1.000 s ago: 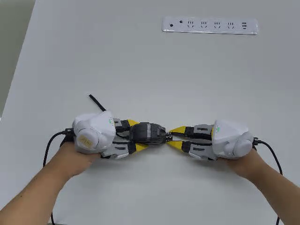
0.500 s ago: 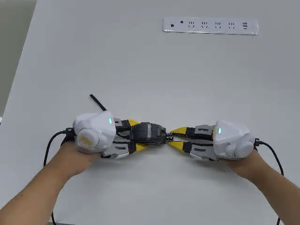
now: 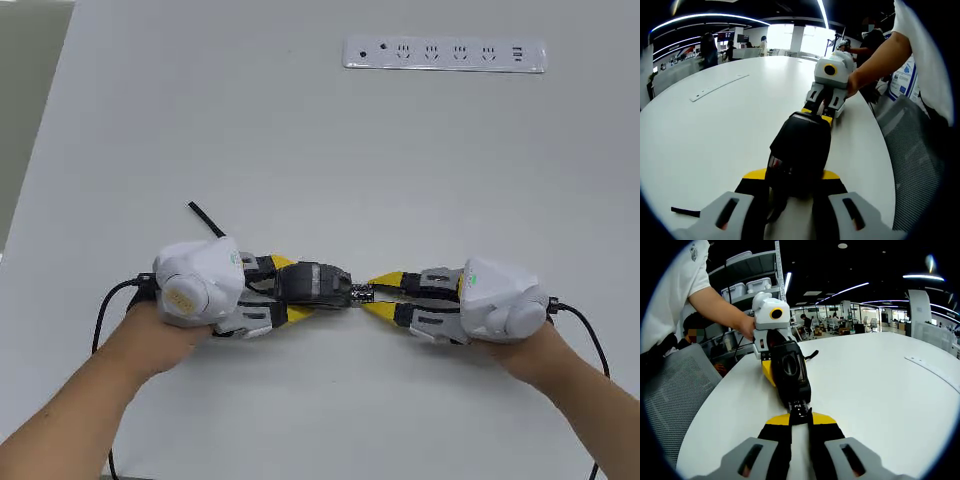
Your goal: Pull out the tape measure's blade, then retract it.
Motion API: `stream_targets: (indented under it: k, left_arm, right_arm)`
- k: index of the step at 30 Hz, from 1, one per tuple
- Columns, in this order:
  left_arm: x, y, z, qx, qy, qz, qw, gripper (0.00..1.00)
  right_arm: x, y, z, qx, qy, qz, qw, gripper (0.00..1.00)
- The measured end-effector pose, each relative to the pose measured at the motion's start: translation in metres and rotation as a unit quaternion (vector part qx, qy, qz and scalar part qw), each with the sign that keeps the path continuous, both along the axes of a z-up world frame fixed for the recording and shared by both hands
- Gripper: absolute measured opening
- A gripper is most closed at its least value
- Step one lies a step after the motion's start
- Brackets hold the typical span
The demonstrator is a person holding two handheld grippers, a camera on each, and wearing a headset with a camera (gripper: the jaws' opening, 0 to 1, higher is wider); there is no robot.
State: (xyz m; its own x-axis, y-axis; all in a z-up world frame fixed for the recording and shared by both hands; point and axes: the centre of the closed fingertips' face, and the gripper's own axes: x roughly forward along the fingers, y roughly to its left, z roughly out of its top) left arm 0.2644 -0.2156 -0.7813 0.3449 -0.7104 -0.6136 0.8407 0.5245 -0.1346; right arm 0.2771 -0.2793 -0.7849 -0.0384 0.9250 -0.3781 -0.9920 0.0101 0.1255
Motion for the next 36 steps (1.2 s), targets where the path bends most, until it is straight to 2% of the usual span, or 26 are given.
stream_targets:
  k: [4,36]
  left_arm:
    - [0.0,0.0,0.0,-0.001,0.002,0.0,1.0,0.29]
    - [-0.001,-0.001,0.0,-0.003,0.002,-0.001,1.0,0.29]
  right_arm:
    - [0.0,-0.003,0.0,-0.001,-0.004,0.0,1.0,0.11]
    - [0.003,-0.025,0.0,-0.005,0.008,-0.01,0.9999,0.11]
